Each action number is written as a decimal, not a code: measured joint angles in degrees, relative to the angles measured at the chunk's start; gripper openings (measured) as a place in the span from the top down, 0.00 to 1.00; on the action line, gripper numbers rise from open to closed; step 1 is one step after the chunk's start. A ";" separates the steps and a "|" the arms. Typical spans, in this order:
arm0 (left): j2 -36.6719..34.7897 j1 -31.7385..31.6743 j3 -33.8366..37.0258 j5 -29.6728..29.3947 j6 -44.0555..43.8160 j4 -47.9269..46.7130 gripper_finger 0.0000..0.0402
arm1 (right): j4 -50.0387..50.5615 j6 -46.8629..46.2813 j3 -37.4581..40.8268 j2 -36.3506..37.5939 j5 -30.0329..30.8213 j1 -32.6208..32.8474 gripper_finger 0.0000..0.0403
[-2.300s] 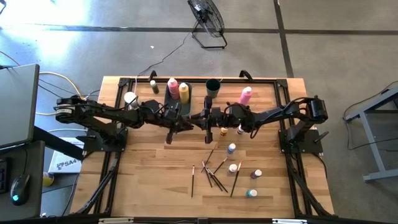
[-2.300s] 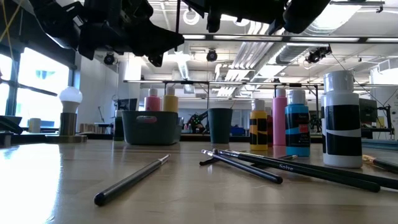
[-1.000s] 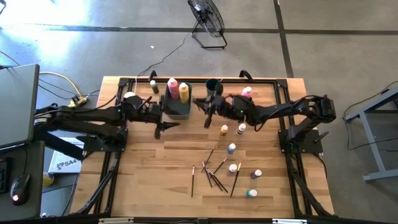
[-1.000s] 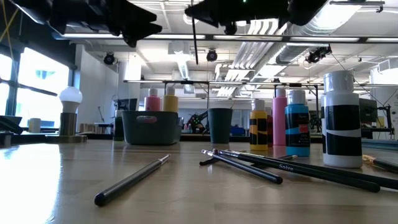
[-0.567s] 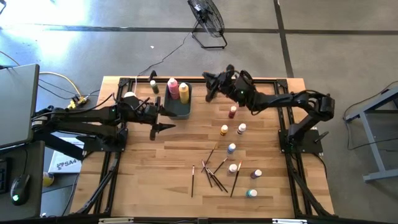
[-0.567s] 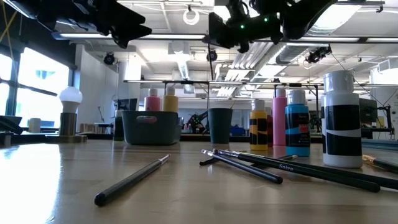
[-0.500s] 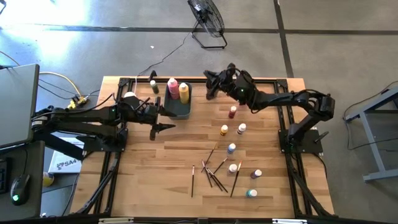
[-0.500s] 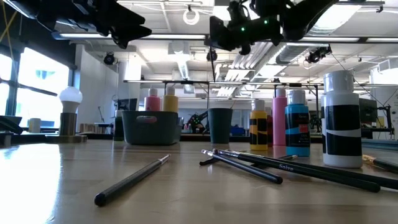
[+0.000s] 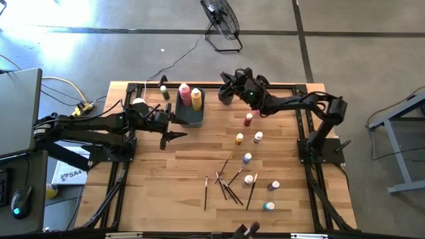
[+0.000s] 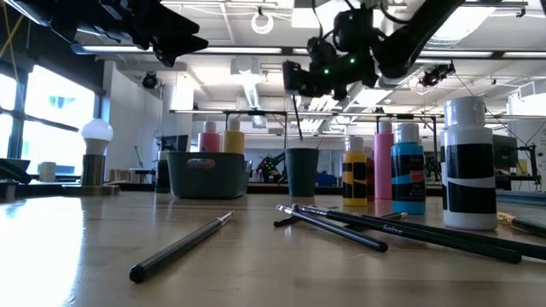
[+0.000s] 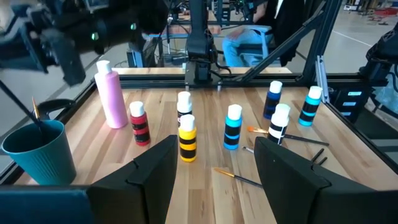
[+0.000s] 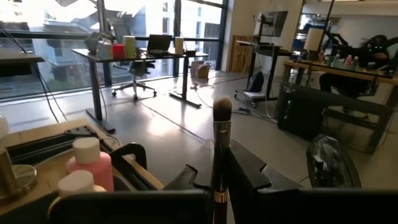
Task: Pick & Place Paint Supplies
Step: Put the silver paint brush into the green cup, then put the large pink paint bottle into the green bin
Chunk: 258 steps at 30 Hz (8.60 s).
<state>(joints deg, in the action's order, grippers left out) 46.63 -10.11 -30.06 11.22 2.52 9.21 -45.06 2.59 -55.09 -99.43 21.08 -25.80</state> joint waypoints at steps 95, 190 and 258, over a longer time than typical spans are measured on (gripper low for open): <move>5.77 0.00 0.02 -8.92 3.50 -5.84 0.47 | 76.74 -10.36 0.00 34.37 19.17 28.41 0.98; 5.77 0.00 0.02 -12.31 2.13 -6.32 0.47 | 87.56 -30.86 -3.85 23.31 -3.40 -10.39 0.43; 5.77 0.00 0.02 -12.31 1.67 -6.30 0.47 | 85.21 -28.19 -3.85 24.81 -3.97 -10.32 0.71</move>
<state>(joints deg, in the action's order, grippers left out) 52.40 -10.11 -30.04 -1.08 4.19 2.92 40.15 -25.60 -58.94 -74.63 17.11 -36.12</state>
